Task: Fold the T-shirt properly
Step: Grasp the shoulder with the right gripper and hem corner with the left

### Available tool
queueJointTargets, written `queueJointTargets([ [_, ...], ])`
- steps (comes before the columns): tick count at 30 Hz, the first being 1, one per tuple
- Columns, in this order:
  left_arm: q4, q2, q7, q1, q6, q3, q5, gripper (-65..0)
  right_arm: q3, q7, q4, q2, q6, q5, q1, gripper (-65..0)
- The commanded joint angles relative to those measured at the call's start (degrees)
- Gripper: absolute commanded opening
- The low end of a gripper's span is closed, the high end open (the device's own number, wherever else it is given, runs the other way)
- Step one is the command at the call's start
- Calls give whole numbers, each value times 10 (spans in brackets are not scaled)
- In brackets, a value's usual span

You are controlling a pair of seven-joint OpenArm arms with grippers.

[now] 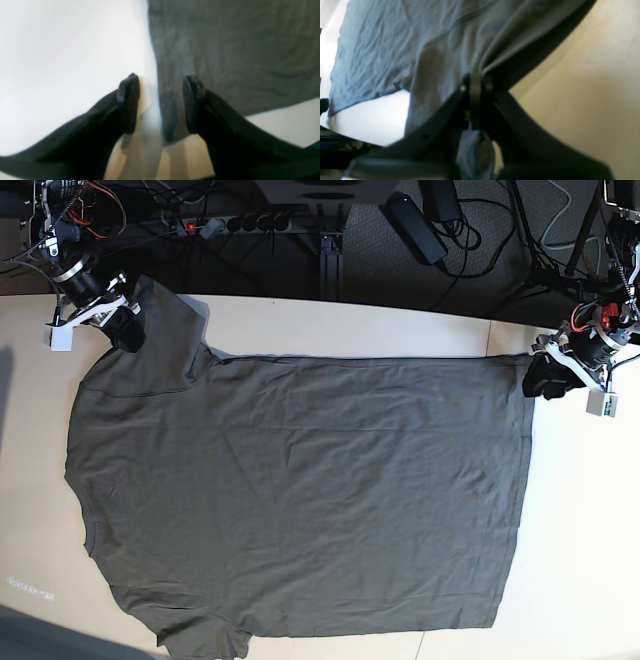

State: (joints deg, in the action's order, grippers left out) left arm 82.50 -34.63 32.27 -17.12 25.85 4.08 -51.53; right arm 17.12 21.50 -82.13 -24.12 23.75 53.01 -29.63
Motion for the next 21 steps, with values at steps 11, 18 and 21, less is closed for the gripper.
queueJointTargets([
  [11,-5,-3,14,9,5,-65,59,-477,0,23,-1,-6,5,-20,-4,-650],
  [18,-5,-3,14,9,5,-65,60,-650,0,23,-1,-6,5,-20,-4,-650],
  [21,-4,-3,5,9,31,-65,71,-650,0,26,-1,-6,7,-21,-4,-650],
])
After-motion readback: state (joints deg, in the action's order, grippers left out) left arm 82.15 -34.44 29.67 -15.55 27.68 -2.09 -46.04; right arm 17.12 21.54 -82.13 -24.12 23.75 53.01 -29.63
